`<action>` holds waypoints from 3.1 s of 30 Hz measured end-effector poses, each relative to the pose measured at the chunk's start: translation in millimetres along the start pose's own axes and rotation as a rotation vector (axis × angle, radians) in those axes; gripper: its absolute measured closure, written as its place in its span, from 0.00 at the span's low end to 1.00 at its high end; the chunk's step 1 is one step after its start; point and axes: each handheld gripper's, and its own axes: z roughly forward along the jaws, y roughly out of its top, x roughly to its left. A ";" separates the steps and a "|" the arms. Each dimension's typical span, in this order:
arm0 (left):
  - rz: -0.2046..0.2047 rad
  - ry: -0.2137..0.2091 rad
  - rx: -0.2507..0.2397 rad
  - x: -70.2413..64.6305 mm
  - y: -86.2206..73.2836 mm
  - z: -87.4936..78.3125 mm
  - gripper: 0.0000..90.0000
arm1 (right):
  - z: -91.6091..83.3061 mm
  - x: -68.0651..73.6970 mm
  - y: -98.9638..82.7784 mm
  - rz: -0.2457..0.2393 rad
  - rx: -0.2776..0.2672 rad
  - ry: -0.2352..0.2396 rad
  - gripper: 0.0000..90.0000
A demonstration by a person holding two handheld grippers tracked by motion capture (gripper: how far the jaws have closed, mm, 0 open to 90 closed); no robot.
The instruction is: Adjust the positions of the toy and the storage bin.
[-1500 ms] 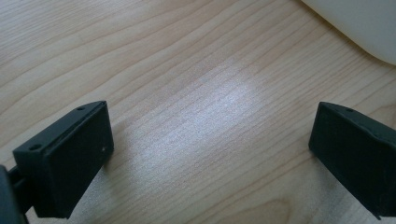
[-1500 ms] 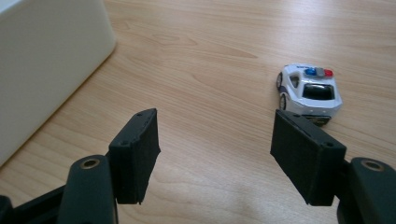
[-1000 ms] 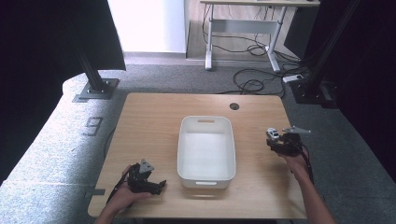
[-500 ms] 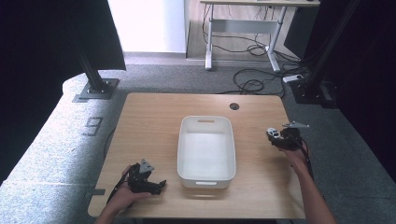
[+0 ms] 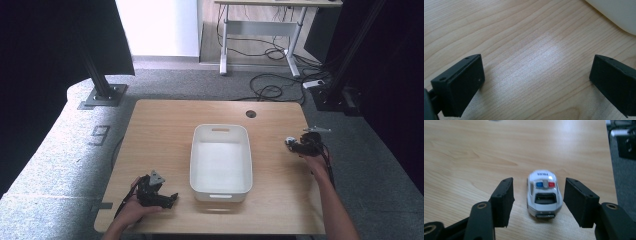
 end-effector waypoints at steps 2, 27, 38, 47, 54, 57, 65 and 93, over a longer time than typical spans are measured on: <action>0.000 0.000 0.000 0.0 0.0 0.0 0.00 | 3.3 -1.4 -0.9 0.003 0.003 0.000 0.45; 0.000 0.001 0.000 -0.1 -0.1 0.0 0.00 | 26.4 -4.9 0.8 0.069 0.022 -0.011 0.50; -0.002 0.002 0.000 -0.2 -0.2 -0.1 0.00 | 32.4 -3.1 -2.0 0.079 0.028 -0.027 0.55; -0.004 0.004 0.000 -0.5 -0.3 -0.2 0.00 | 31.9 -2.8 -1.8 0.080 0.042 -0.033 0.55; -0.004 0.004 0.000 -0.5 -0.3 -0.3 0.00 | 30.2 -3.3 -0.9 0.126 0.056 -0.028 0.56; -0.004 0.004 0.000 -0.5 -0.3 -0.2 0.00 | 28.3 -2.7 -1.1 0.121 0.067 -0.025 0.56; -0.004 0.004 0.000 -0.5 -0.3 -0.3 0.00 | 24.9 2.6 -2.0 0.112 0.084 -0.024 0.56; -0.003 0.003 0.000 -0.6 -0.3 -0.2 0.00 | 4.8 27.9 -18.0 0.072 0.106 0.014 0.56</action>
